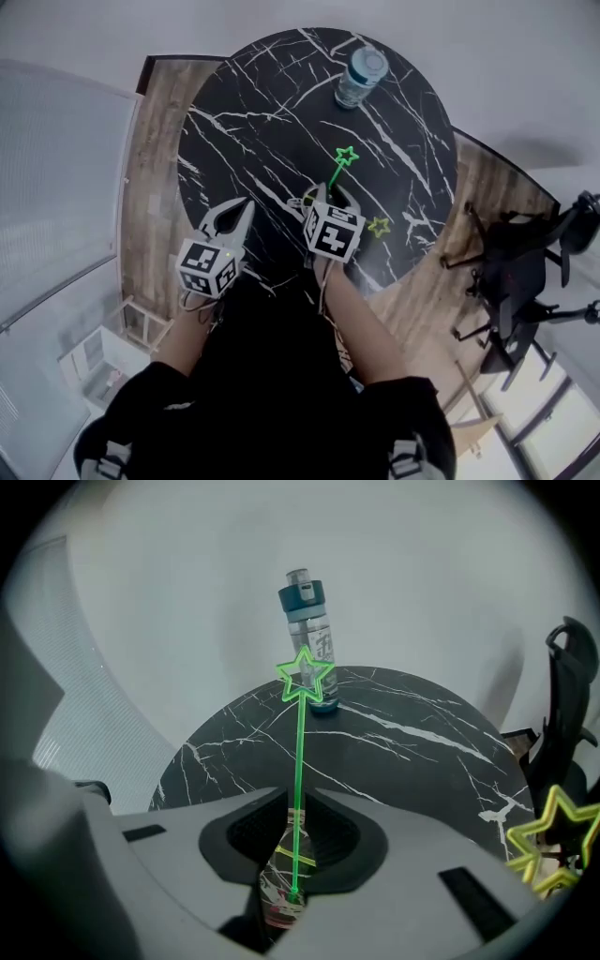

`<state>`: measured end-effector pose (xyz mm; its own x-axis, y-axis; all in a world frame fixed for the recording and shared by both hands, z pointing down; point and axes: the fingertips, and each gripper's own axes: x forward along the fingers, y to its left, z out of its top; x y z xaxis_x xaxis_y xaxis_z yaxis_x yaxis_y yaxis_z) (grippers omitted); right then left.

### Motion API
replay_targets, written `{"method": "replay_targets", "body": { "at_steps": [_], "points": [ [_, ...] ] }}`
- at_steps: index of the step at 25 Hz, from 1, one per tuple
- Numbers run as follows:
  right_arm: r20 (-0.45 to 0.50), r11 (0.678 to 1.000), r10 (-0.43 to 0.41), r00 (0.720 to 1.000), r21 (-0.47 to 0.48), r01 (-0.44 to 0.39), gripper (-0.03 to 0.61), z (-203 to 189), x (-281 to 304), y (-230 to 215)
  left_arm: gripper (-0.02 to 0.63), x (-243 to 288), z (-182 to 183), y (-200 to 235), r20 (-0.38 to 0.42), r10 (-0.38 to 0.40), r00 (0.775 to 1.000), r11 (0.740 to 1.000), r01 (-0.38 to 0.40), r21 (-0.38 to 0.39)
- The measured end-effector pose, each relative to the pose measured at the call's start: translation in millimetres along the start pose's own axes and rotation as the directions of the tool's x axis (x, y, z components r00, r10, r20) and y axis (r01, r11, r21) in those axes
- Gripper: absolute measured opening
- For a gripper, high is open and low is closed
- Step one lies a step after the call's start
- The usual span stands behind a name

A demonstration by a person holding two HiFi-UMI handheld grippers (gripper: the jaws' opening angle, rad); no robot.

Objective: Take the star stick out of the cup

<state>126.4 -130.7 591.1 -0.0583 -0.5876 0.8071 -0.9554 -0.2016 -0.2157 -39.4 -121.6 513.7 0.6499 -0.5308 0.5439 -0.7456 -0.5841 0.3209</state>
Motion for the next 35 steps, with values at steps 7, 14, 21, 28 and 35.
{"method": "replay_targets", "body": {
  "at_steps": [7, 14, 21, 28, 35],
  "points": [
    [0.024, 1.000, -0.019, 1.000, 0.021, 0.019, 0.011, 4, 0, -7, -0.002, -15, -9, 6, 0.009, 0.023, 1.000, 1.000, -0.023, -0.021],
    [0.096, 0.998, 0.017, 0.995, 0.053, -0.022, 0.011, 10, -18, 2, -0.002, -30, -9, 8, 0.024, 0.010, 1.000, 1.000, -0.010, -0.006],
    [0.197, 0.988, 0.103, 0.975, 0.093, -0.123, 0.011, 20, -38, 19, -0.002, -48, 1, 6, 0.060, -0.020, 0.998, 0.999, 0.018, 0.028],
    [0.316, 0.983, 0.136, 0.939, 0.072, -0.167, 0.010, 45, -75, 31, -0.002, -65, 2, 4, 0.070, -0.057, 0.996, 0.997, 0.053, 0.052],
    [0.393, 0.979, 0.197, 0.898, -0.037, -0.199, 0.011, 58, -112, 56, -0.002, -77, 8, -3, 0.088, -0.107, 0.990, 0.991, 0.100, 0.087]
  ]
}}
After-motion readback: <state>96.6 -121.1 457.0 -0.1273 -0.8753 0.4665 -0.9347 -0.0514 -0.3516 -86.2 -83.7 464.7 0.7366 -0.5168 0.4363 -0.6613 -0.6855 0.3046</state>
